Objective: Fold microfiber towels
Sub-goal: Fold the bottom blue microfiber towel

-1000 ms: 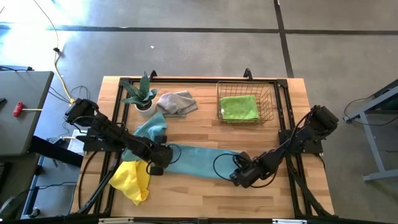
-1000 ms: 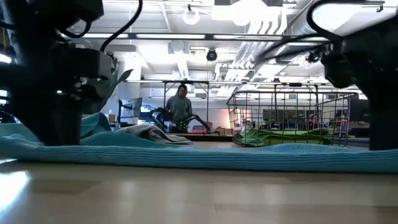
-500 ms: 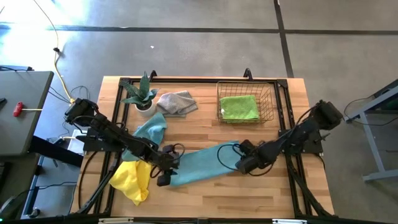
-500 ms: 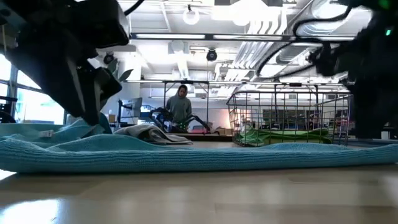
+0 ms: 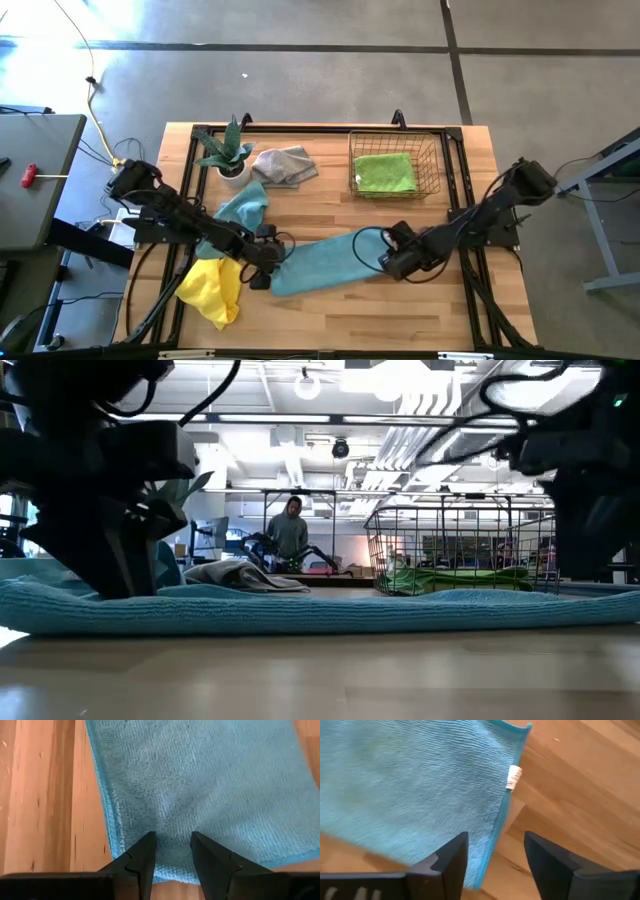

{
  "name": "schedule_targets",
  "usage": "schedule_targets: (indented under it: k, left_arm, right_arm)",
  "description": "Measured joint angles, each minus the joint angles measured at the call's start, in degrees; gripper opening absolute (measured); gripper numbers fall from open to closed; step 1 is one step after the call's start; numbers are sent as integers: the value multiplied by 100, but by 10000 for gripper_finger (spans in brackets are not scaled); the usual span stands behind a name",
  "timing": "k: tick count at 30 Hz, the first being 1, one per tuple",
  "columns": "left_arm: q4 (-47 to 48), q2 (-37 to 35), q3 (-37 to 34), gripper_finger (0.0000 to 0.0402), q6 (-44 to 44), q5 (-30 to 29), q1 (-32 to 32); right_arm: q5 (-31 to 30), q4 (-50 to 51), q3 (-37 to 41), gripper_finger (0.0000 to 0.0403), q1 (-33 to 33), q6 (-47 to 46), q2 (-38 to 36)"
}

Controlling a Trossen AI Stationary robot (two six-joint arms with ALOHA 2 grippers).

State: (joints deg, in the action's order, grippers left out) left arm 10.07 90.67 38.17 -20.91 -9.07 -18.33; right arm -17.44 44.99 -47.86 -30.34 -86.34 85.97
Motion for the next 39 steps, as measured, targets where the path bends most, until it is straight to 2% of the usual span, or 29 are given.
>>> schedule_targets:
  k: [5,15,19,22,27,32,35,39]
  left_arm:
    - [-61,164,-30,117,-65,23,20]
    - [-76,248,-32,117,-288,-61,-129]
    - [-58,250,-32,117,-288,-72,-162]
    - [-38,254,-32,117,-268,-101,-170]
    - [-50,256,-36,117,-253,-95,-166]
    - [-103,261,-47,117,-266,-194,-168]
    - [-112,263,-50,117,-262,-216,-168]
    - [-121,267,-52,117,-259,-272,-172]
  right_arm:
    - [97,-55,0,232,256,112,190]
    - [169,-426,54,235,622,519,318]
    - [562,-1511,682,236,749,529,288]
    - [542,-2098,1064,236,776,400,159]
    - [478,-2434,1235,236,771,258,-11]
    - [548,-3237,1241,235,782,439,20]
    - [613,-3443,1241,223,782,451,30]
    - [795,-3717,1224,166,767,526,33]
